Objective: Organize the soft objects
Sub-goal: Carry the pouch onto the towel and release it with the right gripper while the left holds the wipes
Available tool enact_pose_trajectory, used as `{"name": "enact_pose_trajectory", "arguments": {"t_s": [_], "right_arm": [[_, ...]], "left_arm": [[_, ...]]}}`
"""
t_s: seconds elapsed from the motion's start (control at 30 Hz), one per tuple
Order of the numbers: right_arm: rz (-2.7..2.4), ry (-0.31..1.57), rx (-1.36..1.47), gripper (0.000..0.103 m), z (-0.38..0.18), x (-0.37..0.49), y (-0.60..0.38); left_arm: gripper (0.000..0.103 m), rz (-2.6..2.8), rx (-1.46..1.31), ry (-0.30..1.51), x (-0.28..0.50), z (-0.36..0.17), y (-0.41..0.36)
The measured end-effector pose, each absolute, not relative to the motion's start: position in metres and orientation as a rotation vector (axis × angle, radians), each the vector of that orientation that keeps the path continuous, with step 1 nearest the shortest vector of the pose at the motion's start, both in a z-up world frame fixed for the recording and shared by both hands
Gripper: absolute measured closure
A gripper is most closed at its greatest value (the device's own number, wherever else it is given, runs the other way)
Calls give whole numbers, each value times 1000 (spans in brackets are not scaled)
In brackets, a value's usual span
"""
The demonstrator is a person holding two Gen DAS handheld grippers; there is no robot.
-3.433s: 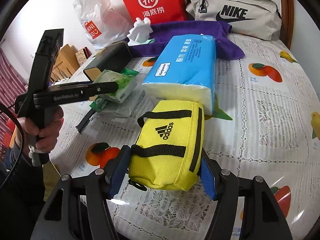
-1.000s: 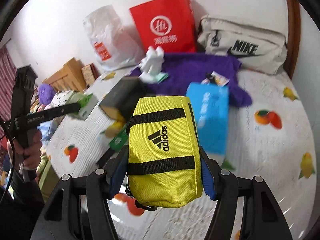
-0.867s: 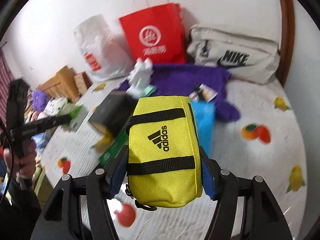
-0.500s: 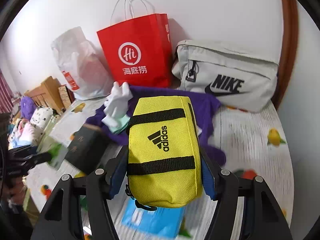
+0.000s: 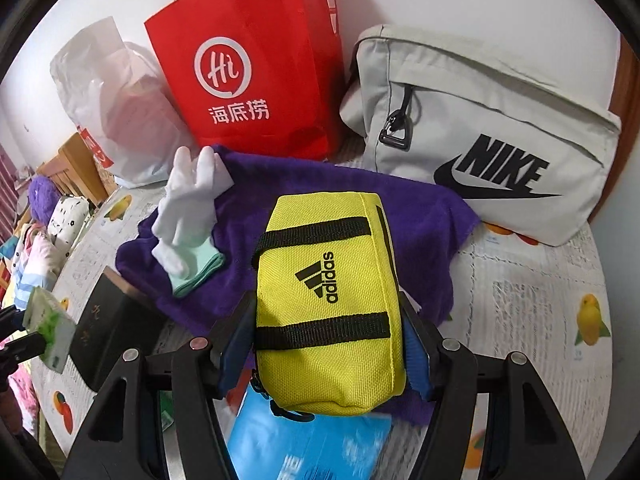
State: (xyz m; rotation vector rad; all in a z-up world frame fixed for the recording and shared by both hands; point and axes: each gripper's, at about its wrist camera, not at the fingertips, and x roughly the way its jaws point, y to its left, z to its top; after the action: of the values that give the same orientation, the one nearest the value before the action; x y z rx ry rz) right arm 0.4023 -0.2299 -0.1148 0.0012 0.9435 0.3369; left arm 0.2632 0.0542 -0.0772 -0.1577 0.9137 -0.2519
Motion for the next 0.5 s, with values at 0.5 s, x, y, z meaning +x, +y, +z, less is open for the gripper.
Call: {"name": "enact_pose_trajectory", "arguments": {"t_s": [0.5], "right_arm": [[344, 1067, 6, 34, -150, 441, -232]], "left_arm": [[51, -225, -148, 917, 284, -83, 59]]}}
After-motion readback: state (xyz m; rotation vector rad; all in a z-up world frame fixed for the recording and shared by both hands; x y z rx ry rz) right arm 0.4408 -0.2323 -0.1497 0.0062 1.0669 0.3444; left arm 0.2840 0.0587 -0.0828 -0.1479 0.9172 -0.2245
